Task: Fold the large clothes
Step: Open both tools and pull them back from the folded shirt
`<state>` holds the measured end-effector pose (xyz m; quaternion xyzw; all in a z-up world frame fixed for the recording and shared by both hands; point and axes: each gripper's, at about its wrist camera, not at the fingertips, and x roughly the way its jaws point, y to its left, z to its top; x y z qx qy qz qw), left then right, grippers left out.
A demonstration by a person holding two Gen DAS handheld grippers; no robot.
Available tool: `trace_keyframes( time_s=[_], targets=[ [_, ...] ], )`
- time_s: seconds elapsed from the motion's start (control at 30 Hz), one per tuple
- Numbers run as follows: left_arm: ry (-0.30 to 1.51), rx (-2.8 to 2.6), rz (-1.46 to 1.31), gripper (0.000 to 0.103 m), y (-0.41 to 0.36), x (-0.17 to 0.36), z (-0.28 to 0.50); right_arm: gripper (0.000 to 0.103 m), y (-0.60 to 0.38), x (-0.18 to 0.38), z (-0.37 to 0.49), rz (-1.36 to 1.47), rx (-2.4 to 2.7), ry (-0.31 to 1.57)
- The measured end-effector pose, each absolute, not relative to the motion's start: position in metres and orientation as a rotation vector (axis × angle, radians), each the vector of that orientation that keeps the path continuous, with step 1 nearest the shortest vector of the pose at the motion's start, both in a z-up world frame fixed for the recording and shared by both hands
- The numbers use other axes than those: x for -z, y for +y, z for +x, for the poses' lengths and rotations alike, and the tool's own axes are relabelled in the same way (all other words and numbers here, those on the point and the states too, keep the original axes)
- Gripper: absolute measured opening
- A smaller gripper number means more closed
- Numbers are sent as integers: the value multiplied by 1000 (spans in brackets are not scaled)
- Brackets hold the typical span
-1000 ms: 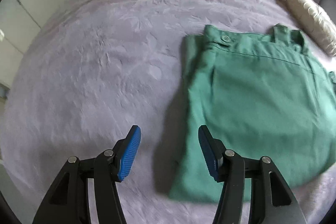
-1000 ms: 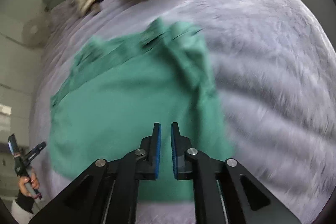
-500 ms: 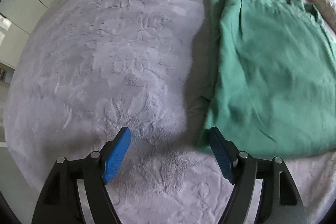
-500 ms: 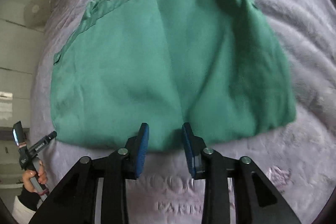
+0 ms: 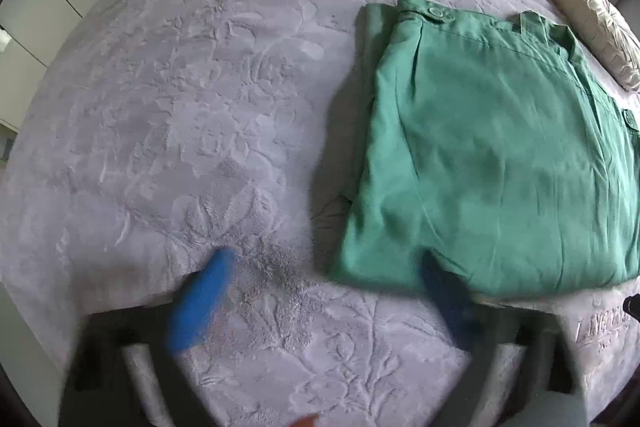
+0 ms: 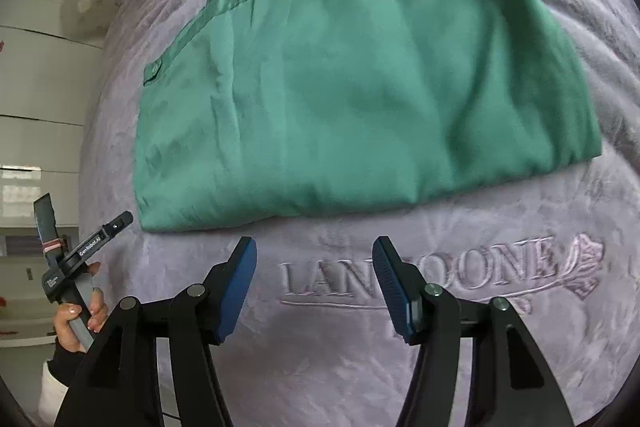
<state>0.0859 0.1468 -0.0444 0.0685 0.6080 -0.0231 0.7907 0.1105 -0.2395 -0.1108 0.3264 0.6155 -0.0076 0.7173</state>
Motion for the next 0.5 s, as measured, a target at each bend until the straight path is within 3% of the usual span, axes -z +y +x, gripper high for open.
trace_keyframes(
  time_s=[0.13,0.17,0.2,0.5],
  targets=[
    [1307,59,193,103,140,42,85,72,-227,108,113,718,-3,1356],
    [1309,62,202,103,140,43,84,84,-224,107,114,719,-8,1354],
    [1305,61,215,103,139,43,84,87,-221,106,115,719,-13,1347],
    [1329,82,191,103,146,53,88,90,-199,114,119,766,-34,1328]
  ],
)
